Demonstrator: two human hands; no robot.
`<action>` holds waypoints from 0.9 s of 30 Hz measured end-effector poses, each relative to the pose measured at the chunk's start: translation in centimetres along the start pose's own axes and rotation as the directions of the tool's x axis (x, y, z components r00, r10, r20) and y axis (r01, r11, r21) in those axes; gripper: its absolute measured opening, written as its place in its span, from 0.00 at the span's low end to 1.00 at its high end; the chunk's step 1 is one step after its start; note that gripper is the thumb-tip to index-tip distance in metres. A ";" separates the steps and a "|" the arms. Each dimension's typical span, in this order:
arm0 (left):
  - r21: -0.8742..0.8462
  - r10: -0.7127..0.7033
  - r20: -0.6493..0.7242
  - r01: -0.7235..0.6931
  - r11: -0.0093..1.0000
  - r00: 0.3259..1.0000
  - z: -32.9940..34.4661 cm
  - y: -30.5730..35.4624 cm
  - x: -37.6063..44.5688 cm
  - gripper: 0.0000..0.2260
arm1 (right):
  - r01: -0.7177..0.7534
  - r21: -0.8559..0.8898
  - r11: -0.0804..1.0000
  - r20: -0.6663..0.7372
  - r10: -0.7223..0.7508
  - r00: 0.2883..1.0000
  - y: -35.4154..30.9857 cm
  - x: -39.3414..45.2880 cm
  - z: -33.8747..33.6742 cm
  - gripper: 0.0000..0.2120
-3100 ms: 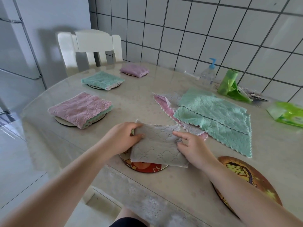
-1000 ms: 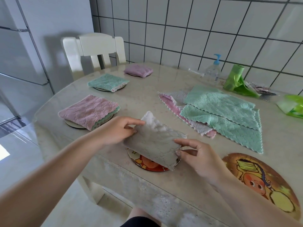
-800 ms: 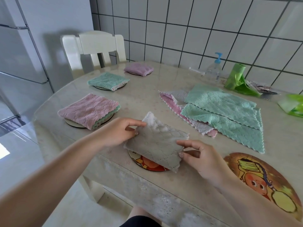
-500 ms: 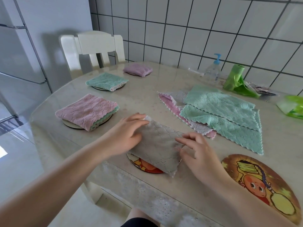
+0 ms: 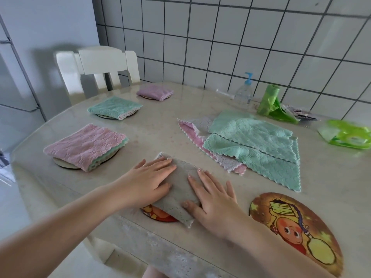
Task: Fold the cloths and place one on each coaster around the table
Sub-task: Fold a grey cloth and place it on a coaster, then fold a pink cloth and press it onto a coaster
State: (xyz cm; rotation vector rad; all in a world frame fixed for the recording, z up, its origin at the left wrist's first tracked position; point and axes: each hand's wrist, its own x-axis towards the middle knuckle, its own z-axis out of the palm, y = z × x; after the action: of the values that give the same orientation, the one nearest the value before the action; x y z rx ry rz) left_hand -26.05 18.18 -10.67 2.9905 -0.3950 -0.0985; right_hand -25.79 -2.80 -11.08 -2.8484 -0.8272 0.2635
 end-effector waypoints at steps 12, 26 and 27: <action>-0.186 0.127 -0.161 -0.156 0.970 0.979 -2.4 5.1 11.6 0.24 | -0.361 0.135 0.923 -0.245 0.384 0.890 16.0 -0.5 -4.4 0.33; 0.082 0.087 -0.063 -0.082 0.993 0.994 -0.5 6.0 22.3 0.20 | -0.415 -0.016 0.910 -0.213 0.402 0.890 21.9 3.5 -4.8 0.30; 0.082 0.079 -0.071 -0.073 0.994 0.994 -0.5 5.9 22.7 0.21 | -0.422 -0.016 0.907 -0.218 0.408 0.886 22.2 3.6 -4.7 0.30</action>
State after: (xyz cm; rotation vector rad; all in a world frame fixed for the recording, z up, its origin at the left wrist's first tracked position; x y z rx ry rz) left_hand -5.67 6.63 -10.55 3.0412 -0.5154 0.0364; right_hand -10.40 -19.82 -11.45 -3.0168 -0.1792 -0.0190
